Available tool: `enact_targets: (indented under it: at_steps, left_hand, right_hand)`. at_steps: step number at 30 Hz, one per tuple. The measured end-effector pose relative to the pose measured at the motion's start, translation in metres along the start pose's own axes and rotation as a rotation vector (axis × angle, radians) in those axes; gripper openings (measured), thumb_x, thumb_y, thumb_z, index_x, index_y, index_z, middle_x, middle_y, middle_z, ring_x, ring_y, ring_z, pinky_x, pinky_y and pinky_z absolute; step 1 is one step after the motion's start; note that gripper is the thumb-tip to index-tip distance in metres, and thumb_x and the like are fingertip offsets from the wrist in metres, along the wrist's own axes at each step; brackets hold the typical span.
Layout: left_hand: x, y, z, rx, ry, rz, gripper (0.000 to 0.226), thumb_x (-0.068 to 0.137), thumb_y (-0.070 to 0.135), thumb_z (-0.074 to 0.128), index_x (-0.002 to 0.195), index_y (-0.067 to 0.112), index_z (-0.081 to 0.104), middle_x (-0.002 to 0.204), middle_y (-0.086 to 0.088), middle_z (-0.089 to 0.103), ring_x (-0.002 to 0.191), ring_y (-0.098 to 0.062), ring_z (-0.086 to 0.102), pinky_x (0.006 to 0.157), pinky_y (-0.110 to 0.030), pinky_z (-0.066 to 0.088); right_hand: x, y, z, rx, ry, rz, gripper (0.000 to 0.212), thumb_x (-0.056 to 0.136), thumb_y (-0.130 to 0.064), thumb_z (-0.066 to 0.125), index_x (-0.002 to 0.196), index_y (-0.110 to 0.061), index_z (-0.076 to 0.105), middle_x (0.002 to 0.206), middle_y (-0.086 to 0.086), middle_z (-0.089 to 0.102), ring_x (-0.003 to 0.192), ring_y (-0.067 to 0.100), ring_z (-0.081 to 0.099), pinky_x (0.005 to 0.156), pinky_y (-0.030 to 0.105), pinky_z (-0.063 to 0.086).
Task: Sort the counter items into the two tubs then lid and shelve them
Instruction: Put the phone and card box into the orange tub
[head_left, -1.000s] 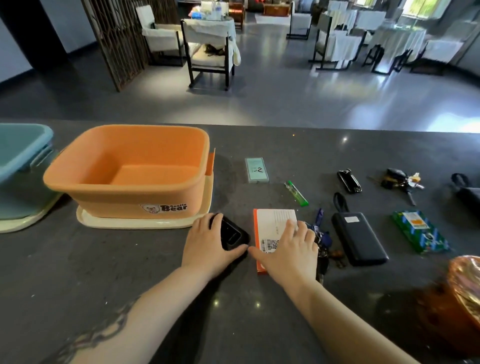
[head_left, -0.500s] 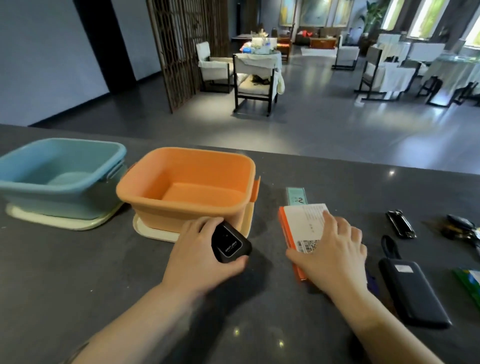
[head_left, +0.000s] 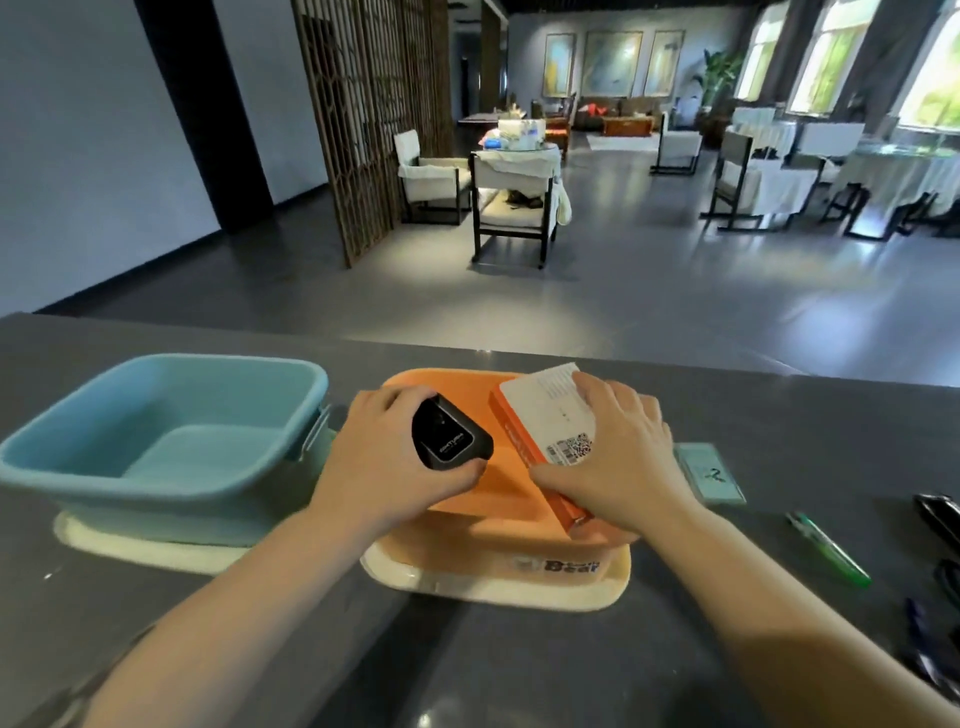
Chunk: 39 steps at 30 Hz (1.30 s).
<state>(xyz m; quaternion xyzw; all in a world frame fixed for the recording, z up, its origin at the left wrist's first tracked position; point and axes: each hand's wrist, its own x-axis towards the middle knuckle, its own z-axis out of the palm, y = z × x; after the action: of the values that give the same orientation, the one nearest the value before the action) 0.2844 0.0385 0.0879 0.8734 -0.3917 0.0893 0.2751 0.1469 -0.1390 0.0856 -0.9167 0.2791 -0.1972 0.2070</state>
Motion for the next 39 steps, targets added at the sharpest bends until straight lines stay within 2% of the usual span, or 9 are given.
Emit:
enact_targets:
  at_steps: [7, 11, 16, 20, 22, 25, 32, 35, 39]
  left_hand:
    - [0.051, -0.066, 0.003, -0.009, -0.224, 0.108, 0.087, 0.046, 0.073, 0.056, 0.124, 0.037, 0.045, 0.12, 0.013, 0.05, 0.115, -0.014, 0.041, 0.097, -0.033, 0.041]
    - [0.059, -0.083, 0.013, -0.045, -0.364, 0.23, 0.087, 0.048, 0.067, 0.063, 0.127, 0.037, 0.043, 0.121, 0.021, 0.044, 0.117, -0.004, 0.036, 0.092, -0.023, 0.035]
    - [0.061, -0.09, 0.023, -0.029, -0.427, 0.319, 0.089, 0.051, 0.069, 0.065, 0.13, 0.04, 0.038, 0.125, 0.026, 0.037, 0.12, 0.004, 0.03, 0.097, -0.022, 0.035]
    - [0.068, -0.087, 0.027, 0.021, -0.498, 0.319, 0.088, 0.05, 0.074, 0.062, 0.128, 0.045, 0.036, 0.125, 0.028, 0.037, 0.12, 0.004, 0.03, 0.098, -0.029, 0.041]
    - [0.07, -0.087, 0.029, 0.046, -0.519, 0.313, 0.088, 0.049, 0.076, 0.061, 0.128, 0.046, 0.035, 0.125, 0.029, 0.037, 0.119, 0.003, 0.031, 0.097, -0.03, 0.043]
    - [0.072, -0.085, 0.03, 0.073, -0.525, 0.316, 0.09, 0.048, 0.077, 0.061, 0.128, 0.046, 0.035, 0.125, 0.029, 0.037, 0.118, 0.003, 0.033, 0.096, -0.029, 0.043]
    - [0.071, -0.088, 0.033, 0.127, -0.503, 0.352, 0.088, 0.048, 0.075, 0.061, 0.127, 0.045, 0.038, 0.118, 0.029, 0.04, 0.112, 0.003, 0.035, 0.09, -0.023, 0.043]
    - [0.07, -0.088, 0.035, 0.141, -0.498, 0.355, 0.085, 0.047, 0.074, 0.06, 0.125, 0.045, 0.039, 0.117, 0.029, 0.04, 0.111, 0.002, 0.035, 0.085, -0.022, 0.041]
    - [0.071, -0.087, 0.037, 0.15, -0.493, 0.357, 0.08, 0.046, 0.074, 0.06, 0.118, 0.045, 0.043, 0.111, 0.028, 0.044, 0.106, 0.001, 0.039, 0.084, -0.026, 0.046]
  right_hand:
    - [0.046, -0.019, 0.031, -0.012, -0.272, -0.004, 0.102, 0.058, -0.051, 0.076, 0.144, -0.043, 0.022, 0.147, -0.01, 0.03, 0.135, 0.018, 0.023, 0.11, 0.044, 0.027]
    - [0.056, -0.008, 0.043, -0.092, -0.478, -0.049, 0.105, 0.058, -0.042, 0.079, 0.142, -0.048, 0.018, 0.141, -0.012, 0.028, 0.13, 0.014, 0.02, 0.108, 0.044, 0.031]
    - [0.073, 0.017, 0.054, -0.19, -0.684, -0.12, 0.103, 0.062, -0.044, 0.078, 0.141, -0.053, 0.013, 0.146, -0.017, 0.02, 0.135, 0.011, 0.014, 0.112, 0.048, 0.02]
    - [0.086, 0.024, 0.07, -0.211, -0.77, -0.238, 0.101, 0.063, -0.039, 0.082, 0.144, -0.042, 0.022, 0.145, -0.014, 0.027, 0.133, 0.01, 0.021, 0.113, 0.036, 0.022]
    - [0.089, 0.024, 0.08, -0.209, -0.81, -0.257, 0.101, 0.063, -0.037, 0.082, 0.143, -0.042, 0.022, 0.144, -0.016, 0.028, 0.132, 0.008, 0.023, 0.112, 0.036, 0.025]
    - [0.093, 0.022, 0.091, -0.168, -0.836, -0.266, 0.101, 0.063, -0.031, 0.082, 0.144, -0.04, 0.022, 0.145, -0.016, 0.027, 0.132, 0.008, 0.025, 0.112, 0.036, 0.028]
    - [0.098, 0.005, 0.117, -0.066, -0.756, -0.339, 0.095, 0.06, -0.02, 0.082, 0.141, -0.026, 0.034, 0.133, -0.005, 0.045, 0.118, 0.011, 0.04, 0.099, 0.029, 0.038]
    - [0.098, -0.001, 0.12, 0.008, -0.726, -0.32, 0.083, 0.064, -0.019, 0.081, 0.135, -0.028, 0.04, 0.128, -0.007, 0.05, 0.113, 0.013, 0.05, 0.094, 0.037, 0.047]
    - [0.095, 0.002, 0.117, -0.023, -0.667, -0.366, 0.078, 0.071, -0.028, 0.081, 0.138, -0.021, 0.043, 0.138, -0.007, 0.049, 0.125, 0.01, 0.043, 0.106, 0.026, 0.033]
